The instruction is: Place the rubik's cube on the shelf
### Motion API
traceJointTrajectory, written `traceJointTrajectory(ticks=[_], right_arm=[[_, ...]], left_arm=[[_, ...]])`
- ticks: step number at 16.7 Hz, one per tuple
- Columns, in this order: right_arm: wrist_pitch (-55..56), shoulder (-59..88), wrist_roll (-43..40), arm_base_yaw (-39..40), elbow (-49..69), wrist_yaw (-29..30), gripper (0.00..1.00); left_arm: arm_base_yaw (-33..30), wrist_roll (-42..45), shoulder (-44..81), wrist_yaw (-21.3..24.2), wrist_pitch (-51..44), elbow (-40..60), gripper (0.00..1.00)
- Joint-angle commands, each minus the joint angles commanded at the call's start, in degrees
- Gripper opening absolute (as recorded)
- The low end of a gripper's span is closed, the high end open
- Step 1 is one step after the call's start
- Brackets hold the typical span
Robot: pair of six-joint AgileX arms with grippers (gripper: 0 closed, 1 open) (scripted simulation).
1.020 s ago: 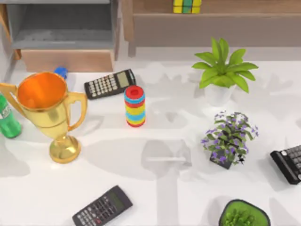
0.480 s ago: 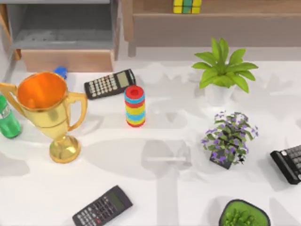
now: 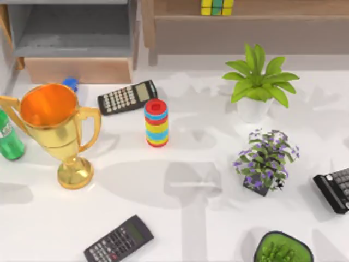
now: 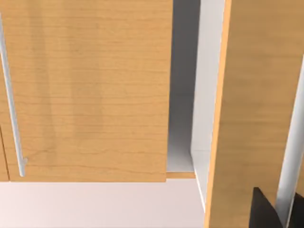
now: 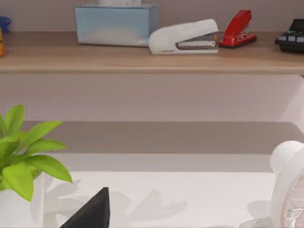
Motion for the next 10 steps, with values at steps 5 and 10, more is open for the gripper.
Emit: traceJointTrajectory(ticks=[5, 10], right_arm=[[0.0, 0.0, 0.0, 0.0, 0.0, 0.0, 1.00], [0.0, 0.0, 0.0, 0.0, 0.0, 0.0, 1.00]], left_arm=[[-0.5, 0.0, 1.1, -0.5, -1.0, 0.9, 0.00], [-5.3, -0.3, 4.9, -5.4, -6.1, 10.1, 0.00]])
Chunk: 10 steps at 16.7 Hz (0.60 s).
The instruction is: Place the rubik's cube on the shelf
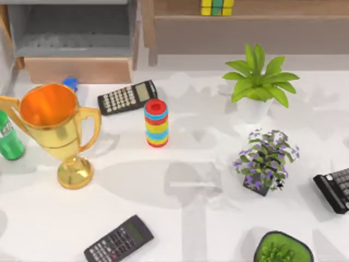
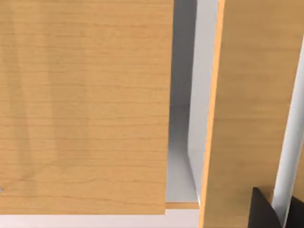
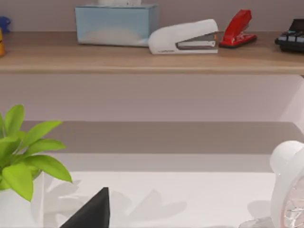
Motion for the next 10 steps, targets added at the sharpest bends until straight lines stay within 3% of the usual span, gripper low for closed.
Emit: traceJointTrajectory(ticks=[10], right_arm=[[0.0, 0.0, 0.0, 0.0, 0.0, 0.0, 1.00]], left_arm=[[-2.6, 0.1, 2.9, -2.8, -3.7, 6.1, 0.00]])
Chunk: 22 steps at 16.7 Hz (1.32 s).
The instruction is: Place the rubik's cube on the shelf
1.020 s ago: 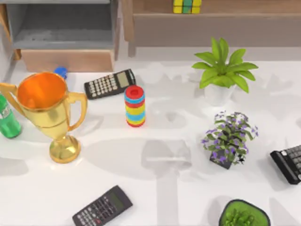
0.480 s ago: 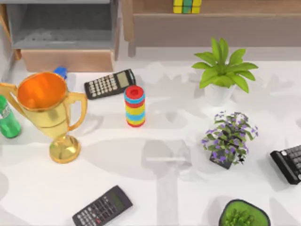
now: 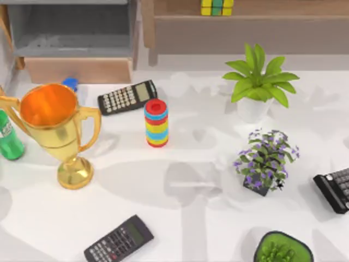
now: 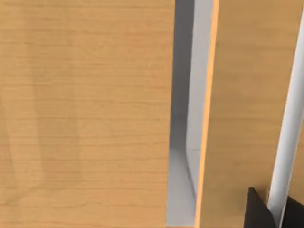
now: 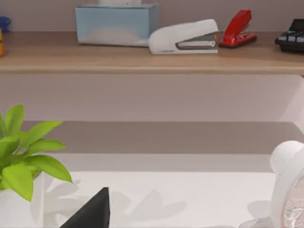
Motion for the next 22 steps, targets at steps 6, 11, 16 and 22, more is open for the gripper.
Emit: traceJointTrajectory(ticks=[6, 11, 16, 22], right_arm=[[0.0, 0.0, 0.0, 0.0, 0.0, 0.0, 1.00], [0.0, 0.0, 0.0, 0.0, 0.0, 0.0, 1.00], [0.0, 0.0, 0.0, 0.0, 0.0, 0.0, 1.00], [0.0, 0.0, 0.0, 0.0, 0.0, 0.0, 1.00]], left_arm=[[-3.7, -0.6, 4.2, -3.7, -5.6, 10.1, 0.00], [-3.5, -0.5, 4.3, -3.7, -5.8, 10.1, 0.00], [-5.4, -0.5, 7.9, -5.4, -9.6, 18.3, 0.00], [-7.3, -0.8, 11.6, -7.4, -14.3, 26.1, 0.00]])
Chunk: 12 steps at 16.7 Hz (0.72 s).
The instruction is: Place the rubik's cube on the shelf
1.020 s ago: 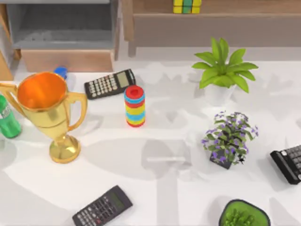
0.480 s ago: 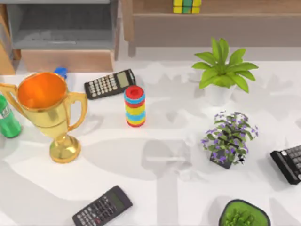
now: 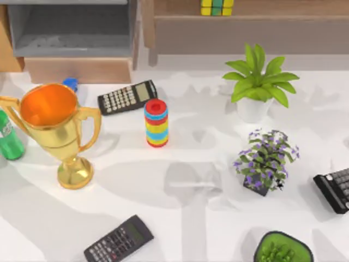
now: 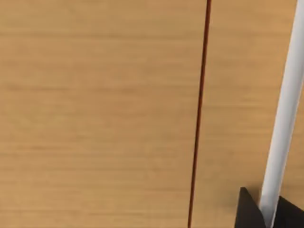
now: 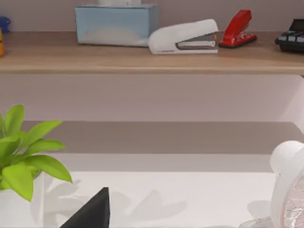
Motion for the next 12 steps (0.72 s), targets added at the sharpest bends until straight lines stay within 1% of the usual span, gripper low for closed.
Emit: traceJointTrajectory(ticks=[2, 12], right_arm=[[0.0, 0.0, 0.0, 0.0, 0.0, 0.0, 1.00], [0.0, 0.0, 0.0, 0.0, 0.0, 0.0, 1.00]], left_arm=[[0.0, 0.0, 0.0, 0.0, 0.0, 0.0, 0.00], [0.0, 0.0, 0.0, 0.0, 0.0, 0.0, 0.75]])
